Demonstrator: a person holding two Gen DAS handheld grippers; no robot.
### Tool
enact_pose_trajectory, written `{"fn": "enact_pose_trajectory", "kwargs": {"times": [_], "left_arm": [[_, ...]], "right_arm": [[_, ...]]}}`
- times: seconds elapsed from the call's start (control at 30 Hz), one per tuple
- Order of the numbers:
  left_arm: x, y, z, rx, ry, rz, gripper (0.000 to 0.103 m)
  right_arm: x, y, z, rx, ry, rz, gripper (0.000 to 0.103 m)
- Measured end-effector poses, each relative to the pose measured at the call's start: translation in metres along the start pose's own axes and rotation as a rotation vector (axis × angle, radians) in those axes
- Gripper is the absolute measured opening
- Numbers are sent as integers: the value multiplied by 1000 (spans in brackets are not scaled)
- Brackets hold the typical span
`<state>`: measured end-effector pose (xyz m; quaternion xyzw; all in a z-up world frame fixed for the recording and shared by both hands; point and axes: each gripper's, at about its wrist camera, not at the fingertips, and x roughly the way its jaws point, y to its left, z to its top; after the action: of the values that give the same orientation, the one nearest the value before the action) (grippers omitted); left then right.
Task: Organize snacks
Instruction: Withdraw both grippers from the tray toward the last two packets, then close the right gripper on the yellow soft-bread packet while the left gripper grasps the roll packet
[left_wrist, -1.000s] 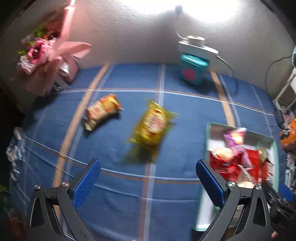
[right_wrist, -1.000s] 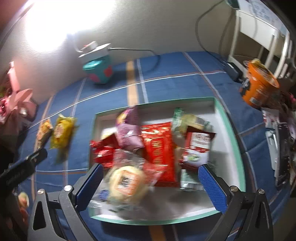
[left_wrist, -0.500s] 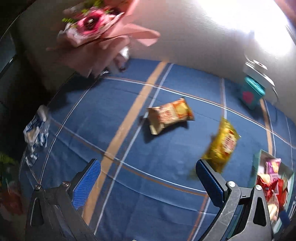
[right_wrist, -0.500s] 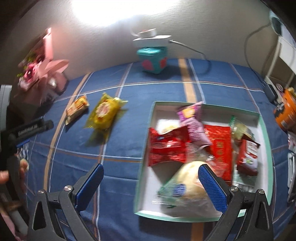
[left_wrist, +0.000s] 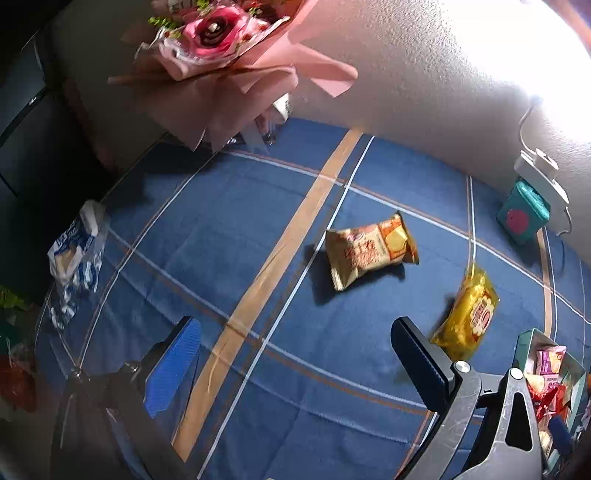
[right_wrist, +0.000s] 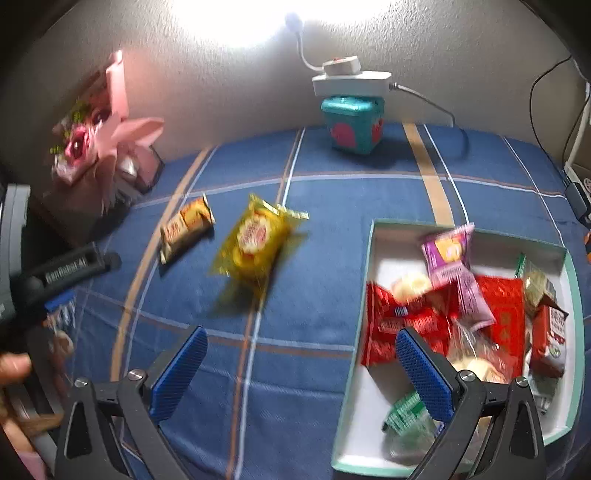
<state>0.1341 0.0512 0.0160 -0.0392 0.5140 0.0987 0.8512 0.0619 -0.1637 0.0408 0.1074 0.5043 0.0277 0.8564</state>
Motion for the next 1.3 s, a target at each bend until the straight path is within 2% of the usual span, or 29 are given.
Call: {"fn": "enact_pose_trajectory", "kwargs": {"times": [0.23,0.37,0.47,0.6,0.77,0.97,1.2,1.23,1.3], "left_arm": [[-1,-8,21,41,-70,-36,102],[5,-16,31,79,-81,-45,102],[11,-31,36,163,-106,-33,102],[34,-46,44,242,-78,-71,102],[65,-55,55,334,-43,-71,102],[92,-60,58,378,12,-140,102],[118,-66,61,378,61,-197,100],[119,-67,61,375,67,-213,98],[122,-68,60,376,75,-226,88]], "right_arm": [[4,13,30,27,-54,27,103],[18,19,45,39,-32,17,103],[32,24,57,32,-10,0,103],[55,28,67,27,18,-8,103],[84,32,73,19,51,-25,103],[116,41,75,-12,86,-32,103],[143,42,75,-21,108,-37,90],[144,41,74,-18,106,-32,87],[146,39,75,-4,103,-16,80]]}}
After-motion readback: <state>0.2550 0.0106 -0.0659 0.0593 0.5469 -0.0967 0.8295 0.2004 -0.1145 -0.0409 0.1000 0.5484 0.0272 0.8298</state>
